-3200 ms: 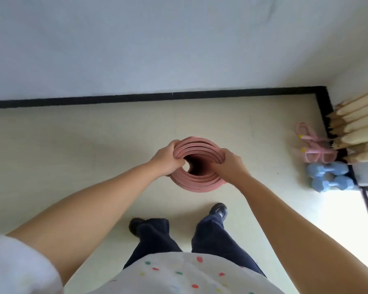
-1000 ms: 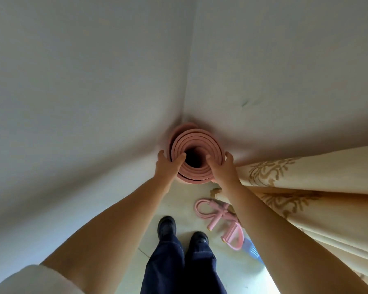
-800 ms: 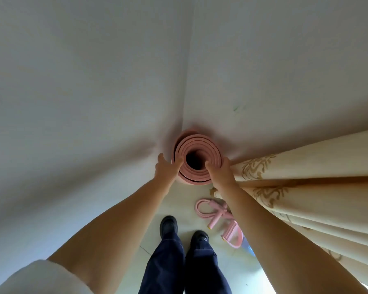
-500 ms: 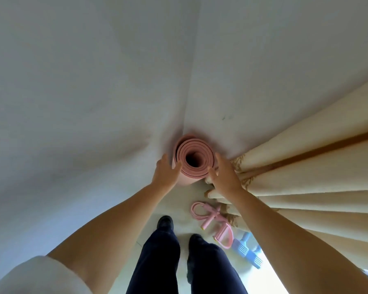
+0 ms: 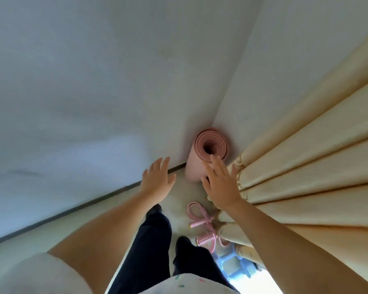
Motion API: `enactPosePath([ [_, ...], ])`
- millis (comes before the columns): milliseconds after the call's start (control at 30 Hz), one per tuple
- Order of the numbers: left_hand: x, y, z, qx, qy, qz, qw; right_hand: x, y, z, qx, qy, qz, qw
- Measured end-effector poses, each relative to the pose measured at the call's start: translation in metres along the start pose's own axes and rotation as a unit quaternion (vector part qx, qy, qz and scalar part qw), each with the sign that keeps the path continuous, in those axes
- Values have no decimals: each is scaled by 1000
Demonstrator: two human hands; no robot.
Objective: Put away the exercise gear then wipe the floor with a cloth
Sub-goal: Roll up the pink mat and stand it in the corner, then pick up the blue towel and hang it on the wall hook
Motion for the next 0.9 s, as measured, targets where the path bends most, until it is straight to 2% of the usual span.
enactPosePath([
  [133,8,25,-55,-35,-22,31,999,4,17,-15,-76,25,-53,995],
  [300,20,83,-123,-170,-66,-28,983,4,77,-24,-185,37,-78,979],
  [433,53,117,-201,-262,-87,-70,959,23,130,-51,-283,53,-141,947],
  [600,105,150,-310,-355,-114,-124,919,56,202,-103,-379,80,-226,894],
  [800,170,184,-472,-441,-150,-158,870,112,310,-208,-456,65,-248,852],
  [900,210,197,-561,-493,-171,-177,835,145,365,-280,-485,81,-212,844],
])
Point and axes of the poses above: each hand's wrist, its own z-axis towards the middle knuckle, its own x-axis out of the palm, y = z × x, the point moved 1 cm from there along z, towards the middle knuckle, and after that the axes turned 7 degrees about y, right-handed, at the moved point
